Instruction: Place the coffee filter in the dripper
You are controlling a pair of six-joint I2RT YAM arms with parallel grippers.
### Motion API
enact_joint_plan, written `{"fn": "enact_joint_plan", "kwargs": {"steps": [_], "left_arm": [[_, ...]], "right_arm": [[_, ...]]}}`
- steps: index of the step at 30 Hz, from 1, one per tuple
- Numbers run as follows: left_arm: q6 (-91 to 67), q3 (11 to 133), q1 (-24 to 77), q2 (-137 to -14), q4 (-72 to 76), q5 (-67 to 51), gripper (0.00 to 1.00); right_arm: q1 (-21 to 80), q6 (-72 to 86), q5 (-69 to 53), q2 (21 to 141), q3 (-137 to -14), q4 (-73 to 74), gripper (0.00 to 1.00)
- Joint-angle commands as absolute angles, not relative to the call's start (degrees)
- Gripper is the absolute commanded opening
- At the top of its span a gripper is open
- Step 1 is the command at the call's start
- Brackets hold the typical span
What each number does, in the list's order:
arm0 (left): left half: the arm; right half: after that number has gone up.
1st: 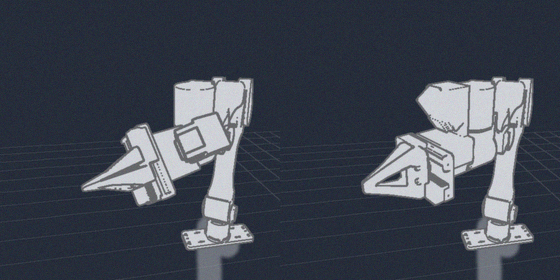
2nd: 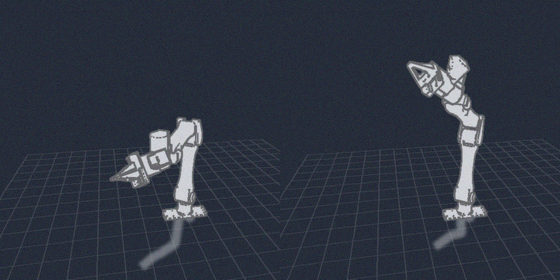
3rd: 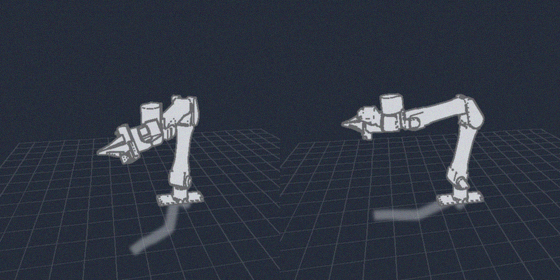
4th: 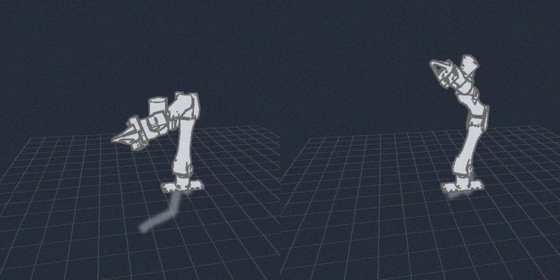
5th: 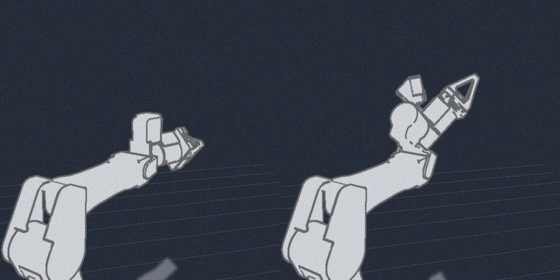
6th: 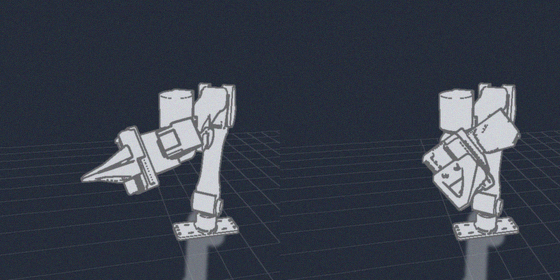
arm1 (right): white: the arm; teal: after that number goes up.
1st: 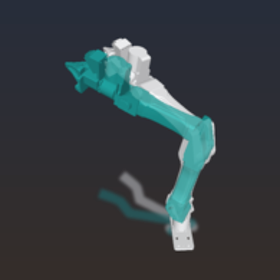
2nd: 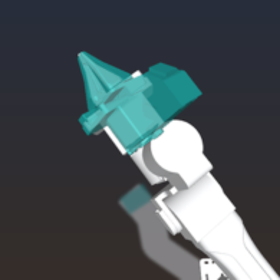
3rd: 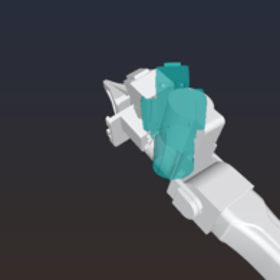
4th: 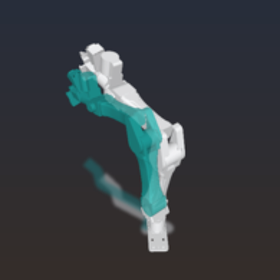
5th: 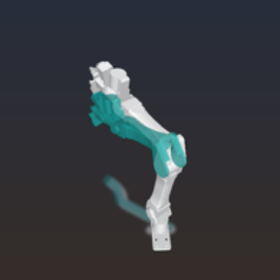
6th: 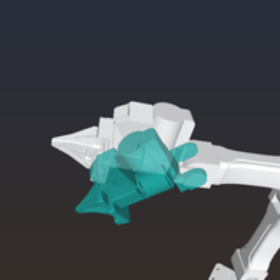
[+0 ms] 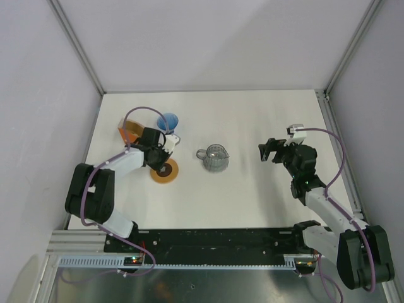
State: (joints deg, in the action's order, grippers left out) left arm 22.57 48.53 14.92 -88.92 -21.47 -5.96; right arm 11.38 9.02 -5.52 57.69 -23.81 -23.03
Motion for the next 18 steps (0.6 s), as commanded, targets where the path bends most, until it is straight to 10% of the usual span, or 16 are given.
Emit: {"fn": "enact_joint_plan", "kwargs": {"steps": [1, 18], "left_arm": [[22.1, 49.9, 15.5, -86.5, -20.2, -8.5, 0.0], [26.0, 79.9, 25.4, -86.2, -39.3, -11.3, 0.0]], "right_arm": [[11.0, 9.3, -5.8, 56.5, -26.2, -24.8, 0.99], [10.8, 10.3, -6.9, 56.5, -26.2, -25.7, 0.99]]}}
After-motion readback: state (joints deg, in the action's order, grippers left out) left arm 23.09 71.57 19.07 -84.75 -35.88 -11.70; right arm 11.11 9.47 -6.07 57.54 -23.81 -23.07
